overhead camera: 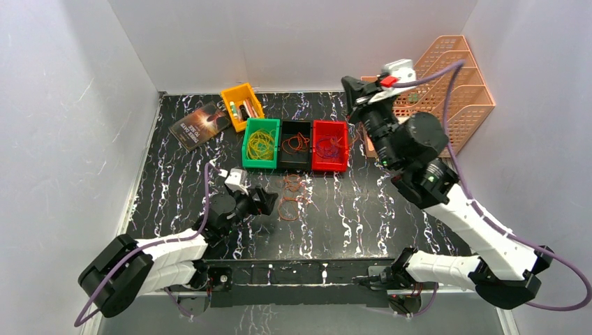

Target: Untangle the cables

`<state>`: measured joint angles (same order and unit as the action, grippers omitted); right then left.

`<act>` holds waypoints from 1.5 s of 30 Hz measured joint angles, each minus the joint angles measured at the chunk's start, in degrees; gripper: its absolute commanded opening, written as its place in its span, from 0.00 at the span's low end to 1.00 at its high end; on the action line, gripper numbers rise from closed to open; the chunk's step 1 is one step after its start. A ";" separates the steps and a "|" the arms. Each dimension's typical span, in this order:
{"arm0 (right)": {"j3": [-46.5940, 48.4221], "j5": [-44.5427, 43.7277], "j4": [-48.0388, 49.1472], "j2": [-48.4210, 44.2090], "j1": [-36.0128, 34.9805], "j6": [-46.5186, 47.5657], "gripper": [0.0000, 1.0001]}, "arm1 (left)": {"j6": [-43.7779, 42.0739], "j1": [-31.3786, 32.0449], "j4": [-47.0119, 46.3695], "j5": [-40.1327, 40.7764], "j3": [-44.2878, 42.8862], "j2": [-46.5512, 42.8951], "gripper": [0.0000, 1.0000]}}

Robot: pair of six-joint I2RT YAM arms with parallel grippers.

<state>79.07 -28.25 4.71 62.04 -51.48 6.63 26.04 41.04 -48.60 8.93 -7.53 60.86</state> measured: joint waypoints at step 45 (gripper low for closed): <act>15.08 17.55 3.15 30.88 13.62 -6.08 0.00 | 11.28 0.00 26.38 3.85 -11.21 1.70 0.98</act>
<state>94.15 -10.70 7.86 92.92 -37.87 0.56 37.32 41.04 -22.22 12.78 -18.74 62.57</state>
